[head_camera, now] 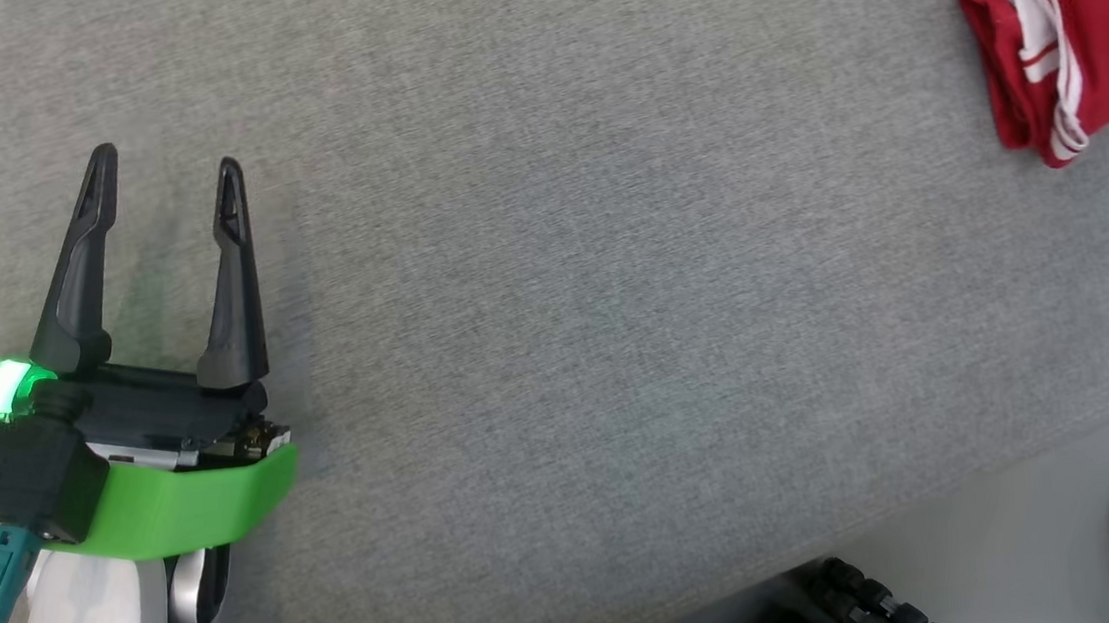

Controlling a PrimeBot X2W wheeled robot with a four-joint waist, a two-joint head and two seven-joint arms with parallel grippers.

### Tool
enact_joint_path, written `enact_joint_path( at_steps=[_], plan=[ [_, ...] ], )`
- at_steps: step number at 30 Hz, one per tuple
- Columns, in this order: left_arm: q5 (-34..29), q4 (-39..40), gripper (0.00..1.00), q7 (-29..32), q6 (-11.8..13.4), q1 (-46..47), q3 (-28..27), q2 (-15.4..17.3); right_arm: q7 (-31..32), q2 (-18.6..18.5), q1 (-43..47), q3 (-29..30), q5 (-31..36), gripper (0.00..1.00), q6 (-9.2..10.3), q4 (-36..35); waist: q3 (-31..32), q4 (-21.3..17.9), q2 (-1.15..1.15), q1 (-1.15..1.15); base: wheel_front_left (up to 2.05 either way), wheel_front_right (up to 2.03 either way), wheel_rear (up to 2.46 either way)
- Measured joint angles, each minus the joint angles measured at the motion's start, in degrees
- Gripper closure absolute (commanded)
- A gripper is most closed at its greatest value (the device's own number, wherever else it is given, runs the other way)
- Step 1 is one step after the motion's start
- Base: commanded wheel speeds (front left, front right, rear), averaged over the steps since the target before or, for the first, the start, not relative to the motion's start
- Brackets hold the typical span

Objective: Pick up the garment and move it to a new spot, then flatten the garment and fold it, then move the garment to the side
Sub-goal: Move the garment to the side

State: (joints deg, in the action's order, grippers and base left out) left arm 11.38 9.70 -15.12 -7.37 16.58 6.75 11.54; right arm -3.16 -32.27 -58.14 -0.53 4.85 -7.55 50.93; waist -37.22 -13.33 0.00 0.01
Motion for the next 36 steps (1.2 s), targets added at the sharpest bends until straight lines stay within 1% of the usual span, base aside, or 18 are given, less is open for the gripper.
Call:
enact_joint_path(
  at_steps=[3,8,10,14,17,19,23,25,28,31,34,36],
  plan=[
    [0.1,-0.5,0.00,0.0,0.0,-0.5,-0.3,-0.8,-3.3,-0.6,-0.3,0.3,3.2,0.00,0.00,-0.8,0.4,1.3,0.00,0.00,0.00,0.00,0.00],
    [0.6,-2.7,0.00,0.0,0.0,-1.1,-0.6,-3.8,-6.2,0.0,1.0,3.7,4.4,0.00,0.01,-1.6,2.8,3.2,0.00,-0.01,0.00,0.00,0.00],
    [0.8,-3.9,0.00,0.0,0.0,-1.8,-1.1,-4.8,-7.7,0.9,2.8,4.8,4.3,0.00,0.01,-3.1,4.1,4.0,0.00,-0.01,0.00,0.00,0.00],
    [1.5,-6.9,0.00,0.0,0.0,-3.8,-3.0,-6.4,-9.4,3.8,8.9,6.3,2.1,0.00,0.01,-8.3,7.7,5.7,0.00,-0.01,0.00,0.00,0.00],
    [0.0,-9.1,0.00,0.0,0.1,-4.8,-4.6,-7.1,-8.8,7.5,15.8,9.4,-0.5,0.00,0.02,-13.2,10.7,7.0,0.00,-0.01,0.00,0.00,0.00],
    [-1.0,-10.4,0.00,0.0,0.3,-5.7,-5.7,-7.5,-8.4,11.4,21.3,10.3,-1.3,0.00,0.02,-18.5,12.9,8.0,0.00,-0.01,0.00,0.00,0.00],
    [-2.5,-12.6,0.00,0.0,1.1,-8.0,-7.9,-7.8,-8.5,18.1,31.4,10.7,-4.1,0.00,0.02,-28.0,17.2,9.4,0.00,-0.01,0.00,0.00,0.00],
    [-3.5,-14.1,0.00,0.0,1.6,-9.5,-8.9,-8.2,-8.6,21.0,36.7,8.8,-5.0,0.00,0.01,-31.8,19.6,9.9,0.00,-0.01,0.00,0.00,0.00],
    [-3.7,-16.0,0.00,0.0,1.9,-11.4,-9.9,-8.3,-8.6,23.9,41.5,5.0,-6.8,0.00,0.02,-34.2,22.9,10.5,0.00,-0.01,0.00,0.00,0.00],
    [-3.5,-18.0,0.00,0.0,2.2,-12.8,-10.3,-8.4,-8.2,24.3,44.5,0.1,-8.5,0.00,0.02,-34.4,26.0,11.0,0.00,-0.01,0.00,0.00,0.00],
    [-3.0,-20.0,0.00,0.0,2.2,-13.5,-10.5,-8.6,-8.0,24.4,46.8,-2.7,-10.8,0.00,0.02,-33.7,29.0,11.4,0.00,-0.01,0.00,0.00,0.00],
    [-2.0,-21.2,0.00,0.0,2.2,-14.1,-10.4,-8.6,-8.0,24.7,48.2,-3.5,-11.7,0.00,0.02,-33.6,30.9,11.7,0.00,-0.01,0.00,0.00,0.00]
  ],
)
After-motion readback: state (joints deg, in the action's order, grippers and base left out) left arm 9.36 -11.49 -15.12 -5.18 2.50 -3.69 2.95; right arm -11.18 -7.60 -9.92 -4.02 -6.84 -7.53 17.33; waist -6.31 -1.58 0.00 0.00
